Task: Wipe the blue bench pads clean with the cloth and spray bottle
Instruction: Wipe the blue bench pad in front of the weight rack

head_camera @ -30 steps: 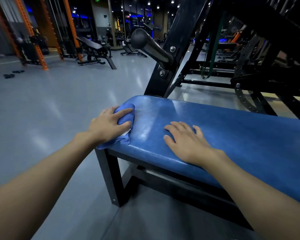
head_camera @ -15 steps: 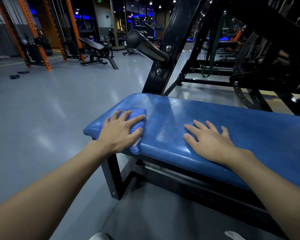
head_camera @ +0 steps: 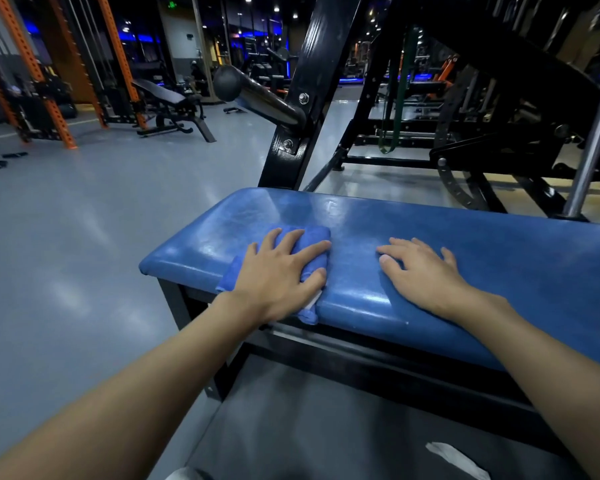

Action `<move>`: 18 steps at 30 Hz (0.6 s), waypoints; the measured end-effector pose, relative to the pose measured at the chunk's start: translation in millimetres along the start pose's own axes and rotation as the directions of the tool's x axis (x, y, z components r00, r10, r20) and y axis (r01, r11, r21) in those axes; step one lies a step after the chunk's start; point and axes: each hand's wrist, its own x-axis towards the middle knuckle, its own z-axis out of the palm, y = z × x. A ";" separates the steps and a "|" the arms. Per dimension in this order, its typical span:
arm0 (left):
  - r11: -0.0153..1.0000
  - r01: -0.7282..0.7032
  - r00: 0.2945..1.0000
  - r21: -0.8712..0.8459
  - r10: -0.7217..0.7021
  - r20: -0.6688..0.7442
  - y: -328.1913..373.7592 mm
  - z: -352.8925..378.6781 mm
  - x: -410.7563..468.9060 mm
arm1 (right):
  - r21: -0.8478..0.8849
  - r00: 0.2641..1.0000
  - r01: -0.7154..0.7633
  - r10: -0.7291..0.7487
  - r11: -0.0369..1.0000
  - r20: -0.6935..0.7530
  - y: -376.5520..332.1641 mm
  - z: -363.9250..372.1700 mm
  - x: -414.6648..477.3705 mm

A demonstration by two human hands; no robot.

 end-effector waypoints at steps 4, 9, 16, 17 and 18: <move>0.998 -0.066 0.997 -0.009 0.066 0.045 42.5 2.4 3.1 | 0.197 0.988 -0.007 0.037 0.980 -0.148 4.6 -8.9 -6.8; 0.980 -0.121 0.990 -0.161 0.131 0.056 33.0 -16.6 6.0 | 0.137 0.989 0.026 -0.006 0.990 -0.146 1.2 -14.8 -14.2; 0.998 0.055 0.993 -0.018 -0.053 0.106 -60.1 -25.6 -16.5 | -0.075 0.956 0.246 -0.255 0.966 -0.147 -89.8 10.6 0.1; 0.999 0.054 0.993 -0.010 -0.052 0.106 -63.4 -24.5 -21.1 | -0.145 0.966 0.241 -0.252 0.959 -0.061 -98.8 20.3 1.3; 0.999 0.043 0.994 -0.003 -0.043 0.100 -65.2 -23.0 -24.9 | -0.237 0.969 0.244 -0.247 0.940 0.017 -103.9 28.6 2.6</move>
